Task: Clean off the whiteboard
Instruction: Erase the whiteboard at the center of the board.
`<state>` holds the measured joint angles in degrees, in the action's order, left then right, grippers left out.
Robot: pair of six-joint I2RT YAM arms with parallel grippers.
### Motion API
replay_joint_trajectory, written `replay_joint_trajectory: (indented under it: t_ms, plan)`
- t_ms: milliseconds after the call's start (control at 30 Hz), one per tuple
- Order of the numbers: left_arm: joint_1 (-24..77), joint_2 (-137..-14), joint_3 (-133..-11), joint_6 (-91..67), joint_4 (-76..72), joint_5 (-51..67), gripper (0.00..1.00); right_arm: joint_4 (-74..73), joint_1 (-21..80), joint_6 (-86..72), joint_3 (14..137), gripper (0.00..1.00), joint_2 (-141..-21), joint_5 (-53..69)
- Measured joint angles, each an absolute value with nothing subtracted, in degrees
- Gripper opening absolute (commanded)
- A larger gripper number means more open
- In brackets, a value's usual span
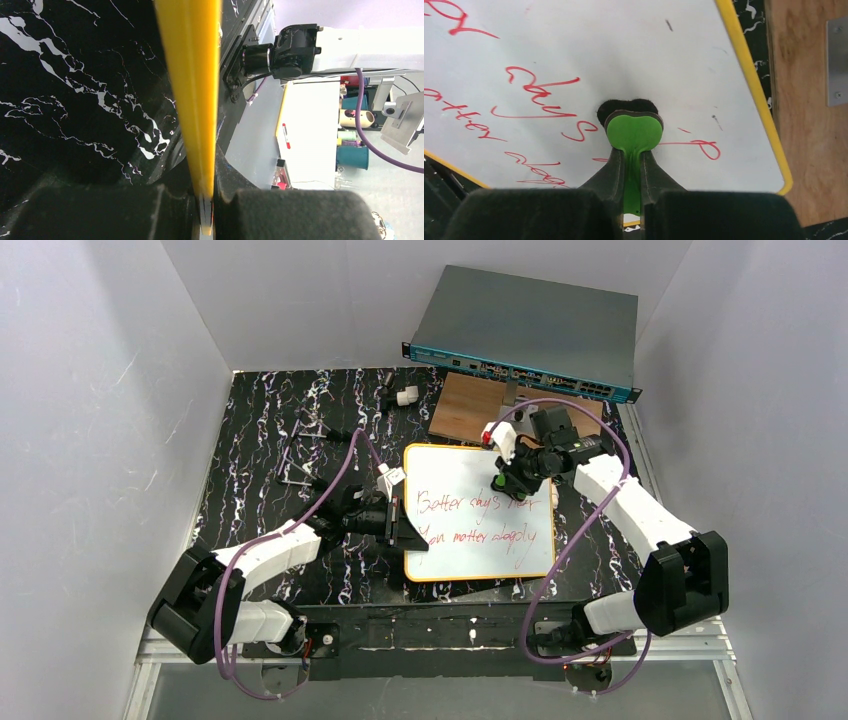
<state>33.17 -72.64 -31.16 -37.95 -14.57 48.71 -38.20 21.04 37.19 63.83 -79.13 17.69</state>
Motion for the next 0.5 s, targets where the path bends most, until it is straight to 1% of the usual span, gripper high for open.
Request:
replay_joint_trajectory:
  t_ms: [67,133,367,500]
  plan:
    - [33.2,-72.6,-31.2,-38.2,-14.6,48.7,0.00,-38.6,21.8,37.0,63.8,0.01,-79.1,18.4]
    - [33.2,-72.6,-31.2,-38.4,-14.6,48.7,0.00,-37.7,22.3,35.1,63.8,0.01,-79.1,15.9]
    - [33.2,-72.6,-31.2,-38.7,-14.8,48.8,0.00,-29.6,21.0,29.3,62.5,0.01,-79.1,2.1]
    - [33.2,-72.6,-31.2,-38.7,-14.8,48.8,0.00,-30.2,20.5,30.4,62.3,0.01,-79.2,2.2]
